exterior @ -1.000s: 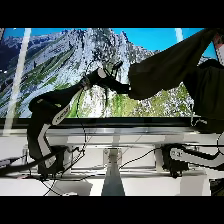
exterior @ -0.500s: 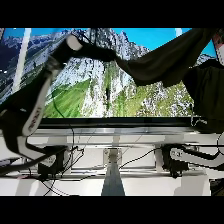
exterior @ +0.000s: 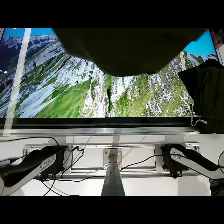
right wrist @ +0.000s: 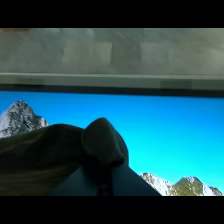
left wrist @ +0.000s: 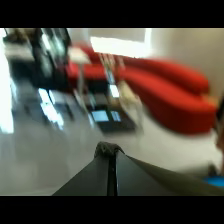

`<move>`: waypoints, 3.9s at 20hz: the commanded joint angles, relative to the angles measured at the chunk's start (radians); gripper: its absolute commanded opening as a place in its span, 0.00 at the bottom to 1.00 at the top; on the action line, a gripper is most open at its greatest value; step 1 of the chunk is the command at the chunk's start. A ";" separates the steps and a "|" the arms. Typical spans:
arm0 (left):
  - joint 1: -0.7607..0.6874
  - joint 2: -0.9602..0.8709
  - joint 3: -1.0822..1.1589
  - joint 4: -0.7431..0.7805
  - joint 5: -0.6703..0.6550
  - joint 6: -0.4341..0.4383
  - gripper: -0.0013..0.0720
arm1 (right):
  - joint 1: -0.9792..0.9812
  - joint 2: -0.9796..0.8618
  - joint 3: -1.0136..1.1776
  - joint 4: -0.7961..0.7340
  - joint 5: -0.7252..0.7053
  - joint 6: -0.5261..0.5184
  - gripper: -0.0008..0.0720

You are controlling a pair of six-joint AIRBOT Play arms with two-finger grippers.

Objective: Fold the clothes and pants, and hang the long-sleeved shirts on hangers.

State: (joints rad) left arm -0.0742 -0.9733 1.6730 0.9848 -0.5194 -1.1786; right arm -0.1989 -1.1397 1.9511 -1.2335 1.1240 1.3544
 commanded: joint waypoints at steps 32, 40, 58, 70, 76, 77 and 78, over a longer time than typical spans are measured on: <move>0.084 -0.618 -0.193 0.545 -0.034 -0.299 0.05 | 0.033 -0.568 -0.262 0.340 -0.163 0.092 0.04; 0.100 -0.729 -0.193 0.529 -0.347 -0.299 0.05 | 0.083 -0.618 -0.279 0.068 -0.042 0.092 0.04; 0.095 -0.423 -0.193 0.456 -0.765 -0.117 0.54 | -0.126 -0.461 -0.482 -0.194 0.349 -0.023 0.51; 0.223 0.006 -0.687 0.367 -0.802 -0.014 0.49 | -0.235 -0.352 -1.210 0.431 0.123 -0.379 0.46; 0.433 0.005 -0.883 0.312 -0.717 -0.011 0.49 | -0.129 -0.352 -1.221 0.451 0.012 -0.380 0.43; 0.461 -0.006 -0.905 0.293 -0.700 -0.011 0.49 | -0.119 -0.352 -1.221 0.452 -0.003 -0.380 0.35; 0.485 -0.026 -0.923 0.264 -0.693 -0.010 0.49 | -0.113 -0.352 -1.220 0.451 -0.012 -0.381 0.23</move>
State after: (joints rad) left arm 0.3309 -0.9806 0.8219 1.3064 -1.2556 -1.1889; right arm -0.3435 -1.4921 0.7380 -0.7971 1.1751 0.9798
